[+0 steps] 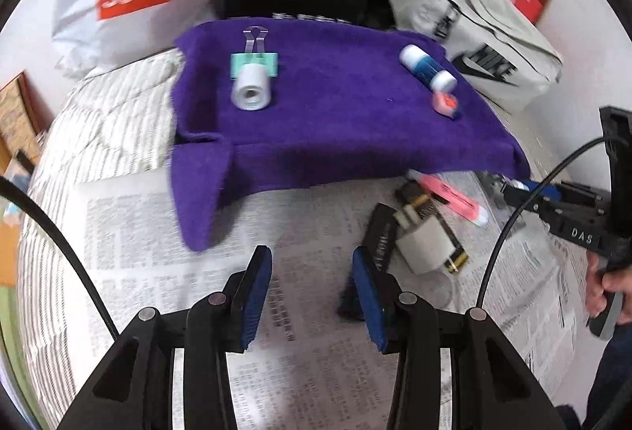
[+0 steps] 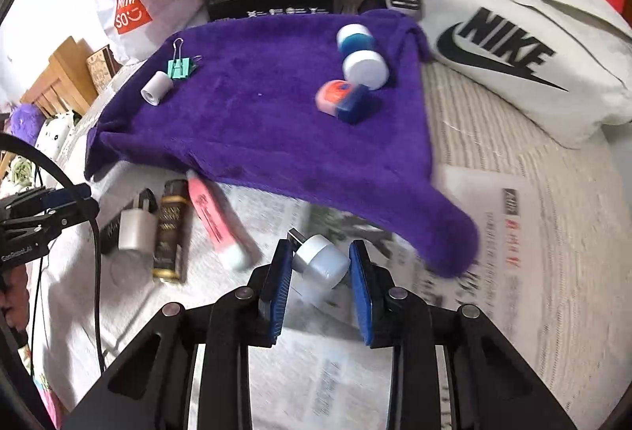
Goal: Organize rigid objects
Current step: 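Grasp the black Horizon tube with the left gripper while the right gripper grasps the small white bottle, then place the Horizon tube on the towel with the left gripper while the right places the bottle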
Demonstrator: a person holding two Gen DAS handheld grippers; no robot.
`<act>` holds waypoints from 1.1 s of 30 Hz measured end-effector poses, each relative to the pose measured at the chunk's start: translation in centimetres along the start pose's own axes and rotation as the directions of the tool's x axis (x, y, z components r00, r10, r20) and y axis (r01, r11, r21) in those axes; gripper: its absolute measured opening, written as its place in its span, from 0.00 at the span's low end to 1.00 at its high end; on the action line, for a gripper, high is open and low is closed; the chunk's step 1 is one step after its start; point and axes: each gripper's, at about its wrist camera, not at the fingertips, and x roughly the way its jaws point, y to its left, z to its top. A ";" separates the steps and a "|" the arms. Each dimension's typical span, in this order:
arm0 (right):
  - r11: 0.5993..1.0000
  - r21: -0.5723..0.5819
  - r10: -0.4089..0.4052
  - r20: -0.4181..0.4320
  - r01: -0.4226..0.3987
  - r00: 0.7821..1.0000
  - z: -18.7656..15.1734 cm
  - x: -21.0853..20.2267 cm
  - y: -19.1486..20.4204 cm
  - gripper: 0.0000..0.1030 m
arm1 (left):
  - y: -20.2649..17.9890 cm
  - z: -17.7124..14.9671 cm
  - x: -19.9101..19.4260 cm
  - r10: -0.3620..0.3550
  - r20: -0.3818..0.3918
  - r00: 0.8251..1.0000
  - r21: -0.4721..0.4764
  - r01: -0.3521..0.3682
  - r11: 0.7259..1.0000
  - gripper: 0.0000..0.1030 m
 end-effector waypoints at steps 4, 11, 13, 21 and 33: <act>1.000 -0.003 -0.007 -0.015 0.007 1.000 -0.7 0.1 -0.7 0.29 | -1.9 -0.2 0.7 -0.017 -0.021 1.000 0.079 0.018 0.997 0.39; 1.000 0.000 0.001 -0.025 -0.001 1.000 -1.5 0.9 -0.9 0.29 | -4.5 -0.3 2.4 0.060 -0.045 0.997 0.225 -0.048 0.973 0.39; 1.000 0.000 0.005 -0.023 -0.005 1.000 -1.4 0.9 -1.0 0.29 | -4.7 0.0 2.5 0.060 -0.047 0.997 0.242 -0.047 0.969 0.23; 1.000 -0.005 0.007 -0.016 -0.007 1.000 -1.5 0.8 -0.9 0.29 | -1.5 -0.4 1.5 0.081 -0.041 0.996 0.059 -0.079 0.995 0.23; 1.000 -0.012 0.009 -0.008 -0.009 1.000 -1.6 0.9 -0.8 0.29 | -1.9 -0.8 1.6 0.098 -0.040 0.994 0.089 -0.094 0.992 0.22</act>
